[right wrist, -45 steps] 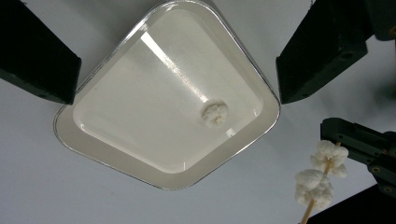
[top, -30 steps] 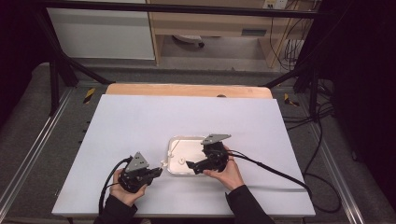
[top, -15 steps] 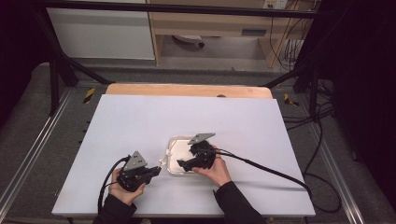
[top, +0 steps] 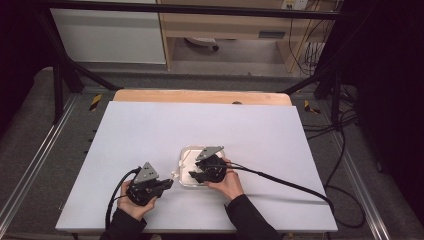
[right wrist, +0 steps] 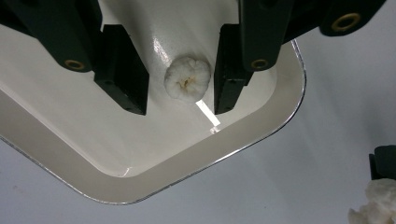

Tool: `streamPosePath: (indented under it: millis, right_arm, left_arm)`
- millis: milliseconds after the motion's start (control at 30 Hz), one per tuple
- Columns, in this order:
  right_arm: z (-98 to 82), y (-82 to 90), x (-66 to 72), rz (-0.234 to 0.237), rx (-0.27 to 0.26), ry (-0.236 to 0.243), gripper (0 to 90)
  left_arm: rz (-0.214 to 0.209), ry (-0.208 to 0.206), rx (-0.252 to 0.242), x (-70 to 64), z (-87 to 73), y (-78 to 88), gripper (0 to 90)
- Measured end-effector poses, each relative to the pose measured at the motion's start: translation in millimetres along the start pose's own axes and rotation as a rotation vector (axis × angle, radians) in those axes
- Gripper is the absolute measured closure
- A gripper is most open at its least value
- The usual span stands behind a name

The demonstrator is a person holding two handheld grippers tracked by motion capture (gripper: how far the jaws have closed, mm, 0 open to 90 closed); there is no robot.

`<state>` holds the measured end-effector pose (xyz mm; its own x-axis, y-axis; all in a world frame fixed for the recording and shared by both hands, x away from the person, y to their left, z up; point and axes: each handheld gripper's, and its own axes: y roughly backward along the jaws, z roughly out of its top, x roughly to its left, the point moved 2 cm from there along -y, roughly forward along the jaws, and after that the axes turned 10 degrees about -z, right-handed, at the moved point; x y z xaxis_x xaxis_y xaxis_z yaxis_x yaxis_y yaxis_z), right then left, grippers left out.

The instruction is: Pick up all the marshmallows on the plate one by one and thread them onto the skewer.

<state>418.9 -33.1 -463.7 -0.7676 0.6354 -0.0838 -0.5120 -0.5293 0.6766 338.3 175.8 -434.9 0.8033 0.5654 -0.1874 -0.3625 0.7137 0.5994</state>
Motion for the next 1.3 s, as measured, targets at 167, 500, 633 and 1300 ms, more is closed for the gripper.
streamPosePath:
  millis: [167,500,633,1300]
  right_arm:
    - [-1.2,0.3,1.1,-0.023,-0.009,0.028,61.9]
    - [-2.5,1.7,4.6,-0.025,-0.018,0.037,70.2]
    - [-1.1,5.4,3.8,-0.029,-0.025,0.006,70.9]
    - [9.2,66.3,-22.7,0.077,-0.152,-0.189,71.5]
  left_arm:
    - [-0.002,-0.002,0.002,-0.6,-0.1,-0.4,88.4]
    - [-0.006,-0.010,0.006,-2.3,0.0,-1.7,88.5]
    - [-0.008,-0.012,0.005,-3.1,0.2,-1.5,88.4]
    - [-0.023,-0.035,-0.001,-11.4,2.0,-4.2,88.4]
